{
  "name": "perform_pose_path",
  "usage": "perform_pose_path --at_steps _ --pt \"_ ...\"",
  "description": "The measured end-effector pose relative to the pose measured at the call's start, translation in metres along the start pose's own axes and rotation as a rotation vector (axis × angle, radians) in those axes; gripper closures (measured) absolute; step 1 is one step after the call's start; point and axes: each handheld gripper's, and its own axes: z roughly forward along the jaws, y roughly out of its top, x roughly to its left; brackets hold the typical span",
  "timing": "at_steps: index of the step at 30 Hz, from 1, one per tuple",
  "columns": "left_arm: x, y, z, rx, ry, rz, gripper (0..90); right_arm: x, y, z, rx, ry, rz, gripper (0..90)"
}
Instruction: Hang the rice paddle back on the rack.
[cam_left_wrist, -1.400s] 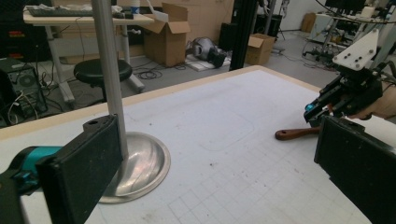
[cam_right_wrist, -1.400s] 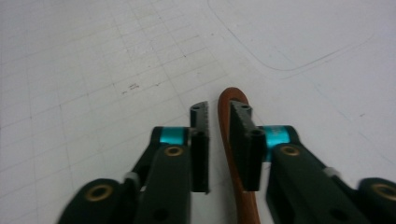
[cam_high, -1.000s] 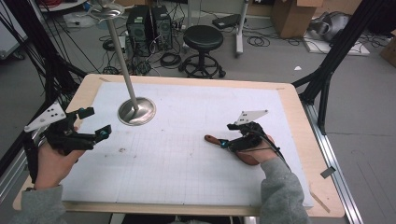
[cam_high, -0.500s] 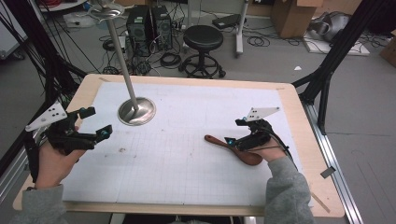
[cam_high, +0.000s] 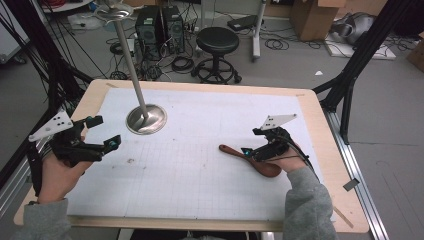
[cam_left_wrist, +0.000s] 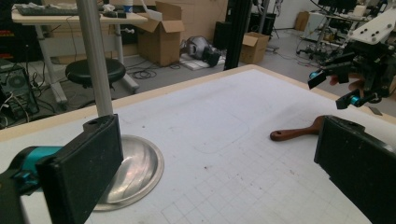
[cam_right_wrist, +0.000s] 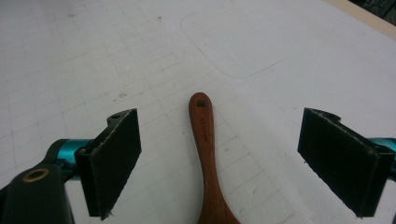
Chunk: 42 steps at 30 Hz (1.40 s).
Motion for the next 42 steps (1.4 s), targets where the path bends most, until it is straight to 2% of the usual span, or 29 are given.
perform_pose_path --at_steps 14,16,22,26,28,34,42 --pt "-0.001 -0.003 -0.002 0.014 0.005 -0.003 1.7 -0.004 -0.001 0.017 0.111 -0.014 0.0 13.5" --pt "-0.001 -0.004 -0.002 0.015 0.006 -0.005 1.7 -0.005 -0.001 0.021 0.143 -0.017 0.0 14.5" --pt "0.0 -0.004 -0.004 0.019 0.01 -0.001 1.7 -0.006 -0.004 0.029 0.195 -0.024 -0.004 17.5" --pt "0.0 -0.004 -0.005 0.017 0.012 -0.002 1.7 -0.005 -0.006 0.035 0.25 -0.02 -0.014 22.0" --pt "0.0 -0.004 -0.006 0.018 0.01 0.0 1.7 -0.006 -0.006 0.037 0.256 -0.018 -0.024 23.6" --pt "0.0 -0.005 -0.007 0.018 0.014 -0.004 1.7 -0.004 -0.009 0.045 0.317 -0.013 -0.053 30.6" --pt "0.001 -0.005 -0.009 0.018 0.018 -0.005 1.7 -0.003 -0.011 0.05 0.36 -0.004 -0.068 41.6"
